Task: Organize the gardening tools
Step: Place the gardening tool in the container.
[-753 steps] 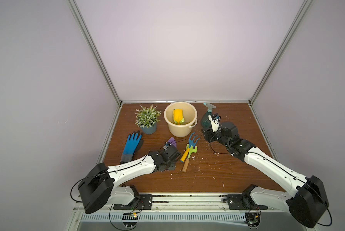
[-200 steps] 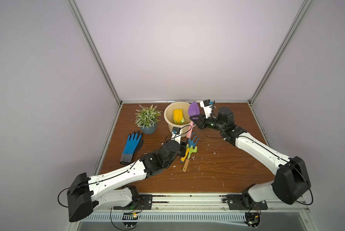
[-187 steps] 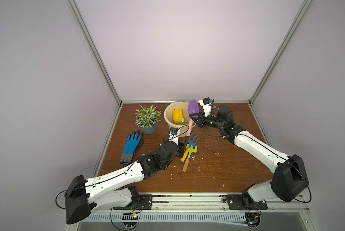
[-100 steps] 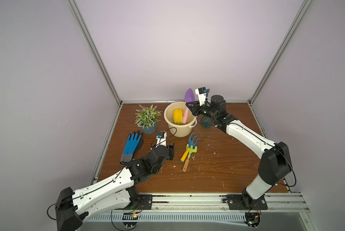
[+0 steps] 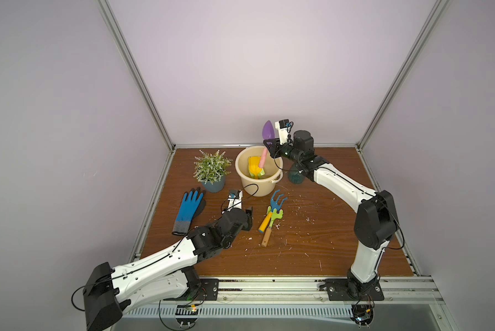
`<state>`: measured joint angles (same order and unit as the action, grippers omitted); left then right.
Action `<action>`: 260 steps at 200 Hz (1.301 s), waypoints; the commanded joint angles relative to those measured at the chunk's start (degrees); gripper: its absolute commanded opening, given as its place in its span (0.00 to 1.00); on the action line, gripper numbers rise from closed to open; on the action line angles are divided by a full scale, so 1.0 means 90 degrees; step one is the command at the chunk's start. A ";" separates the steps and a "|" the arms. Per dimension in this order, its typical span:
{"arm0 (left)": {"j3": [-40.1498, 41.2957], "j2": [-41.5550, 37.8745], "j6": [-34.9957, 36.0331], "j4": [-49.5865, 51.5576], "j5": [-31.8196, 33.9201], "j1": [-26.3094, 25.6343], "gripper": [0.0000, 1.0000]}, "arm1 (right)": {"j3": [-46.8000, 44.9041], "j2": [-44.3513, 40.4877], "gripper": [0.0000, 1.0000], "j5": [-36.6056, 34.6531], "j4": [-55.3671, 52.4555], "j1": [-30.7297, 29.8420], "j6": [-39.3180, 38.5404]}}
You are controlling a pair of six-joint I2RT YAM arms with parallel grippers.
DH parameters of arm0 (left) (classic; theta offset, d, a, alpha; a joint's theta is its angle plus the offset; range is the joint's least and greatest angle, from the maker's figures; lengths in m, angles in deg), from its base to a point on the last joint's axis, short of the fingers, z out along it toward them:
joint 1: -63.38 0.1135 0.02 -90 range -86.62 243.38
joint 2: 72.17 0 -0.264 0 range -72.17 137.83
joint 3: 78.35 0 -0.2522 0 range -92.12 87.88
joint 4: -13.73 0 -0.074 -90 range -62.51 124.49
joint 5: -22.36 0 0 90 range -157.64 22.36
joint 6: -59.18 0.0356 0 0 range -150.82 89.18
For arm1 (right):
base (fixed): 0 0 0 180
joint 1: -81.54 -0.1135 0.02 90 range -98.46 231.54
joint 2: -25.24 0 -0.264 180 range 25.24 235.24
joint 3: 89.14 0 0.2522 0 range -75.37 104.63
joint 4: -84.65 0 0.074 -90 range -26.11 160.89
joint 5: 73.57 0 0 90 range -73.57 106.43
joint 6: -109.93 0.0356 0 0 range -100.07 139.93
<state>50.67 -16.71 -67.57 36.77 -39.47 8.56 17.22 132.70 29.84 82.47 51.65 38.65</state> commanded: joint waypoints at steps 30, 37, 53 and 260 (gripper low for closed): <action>-0.0114 0.0151 0.0026 -0.0171 -0.0164 0.0076 0.61 | 0.0706 0.0386 0.03 -0.0488 -0.0103 -0.0058 -0.0398; -0.0113 0.0155 0.0019 -0.0163 -0.0159 0.0074 0.61 | 0.0735 0.0436 0.03 -0.0529 -0.0112 -0.0062 -0.0393; -0.0098 0.0132 -0.0012 -0.0162 -0.0141 0.0076 0.61 | 0.0745 0.0515 0.03 -0.0605 -0.0071 -0.0077 -0.0391; 0.0170 -0.0242 -0.0253 0.0063 -0.0009 0.0085 0.63 | 0.0346 0.1256 0.07 -0.1637 0.0325 -0.0408 -0.0432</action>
<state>51.88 -18.33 -69.67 36.75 -40.37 8.67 21.24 144.48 16.44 81.66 48.86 34.43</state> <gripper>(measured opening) 0.635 0.150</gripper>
